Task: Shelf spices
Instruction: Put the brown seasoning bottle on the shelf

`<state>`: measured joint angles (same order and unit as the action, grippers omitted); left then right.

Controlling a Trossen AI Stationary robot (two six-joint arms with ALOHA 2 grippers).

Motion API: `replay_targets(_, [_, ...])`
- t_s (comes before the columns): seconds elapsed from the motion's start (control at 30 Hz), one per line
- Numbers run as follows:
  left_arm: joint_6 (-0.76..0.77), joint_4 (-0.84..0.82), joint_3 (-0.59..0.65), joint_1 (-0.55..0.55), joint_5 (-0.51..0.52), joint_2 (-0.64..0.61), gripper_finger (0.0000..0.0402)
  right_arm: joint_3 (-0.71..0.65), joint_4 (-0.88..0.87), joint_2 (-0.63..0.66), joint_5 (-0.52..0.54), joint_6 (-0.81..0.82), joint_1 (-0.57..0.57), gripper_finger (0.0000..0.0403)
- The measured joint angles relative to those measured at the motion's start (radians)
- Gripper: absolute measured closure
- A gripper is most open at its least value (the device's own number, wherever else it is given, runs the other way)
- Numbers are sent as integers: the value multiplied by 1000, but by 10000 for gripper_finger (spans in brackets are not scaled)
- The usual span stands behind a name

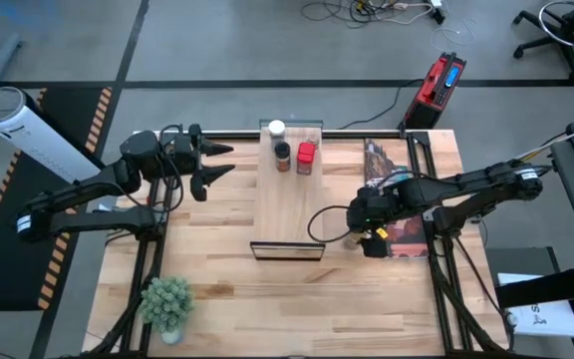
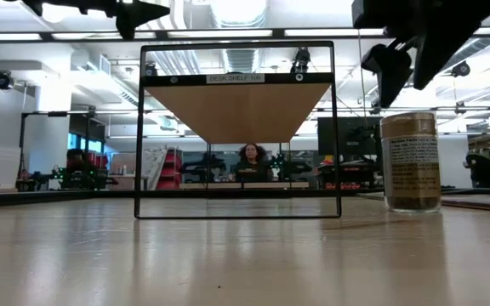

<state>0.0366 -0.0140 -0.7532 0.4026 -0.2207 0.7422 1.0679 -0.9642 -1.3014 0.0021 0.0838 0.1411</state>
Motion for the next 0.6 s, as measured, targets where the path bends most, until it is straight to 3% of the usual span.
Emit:
replay_targets(0.27, [9, -12, 0, 0, 4, -2, 182, 38, -66, -78, 8, -276, 62, 83])
replay_targets(0.6, [30, -12, 0, 0, 4, -1, 182, 102, -162, -100, 106, -618, 88, 83])
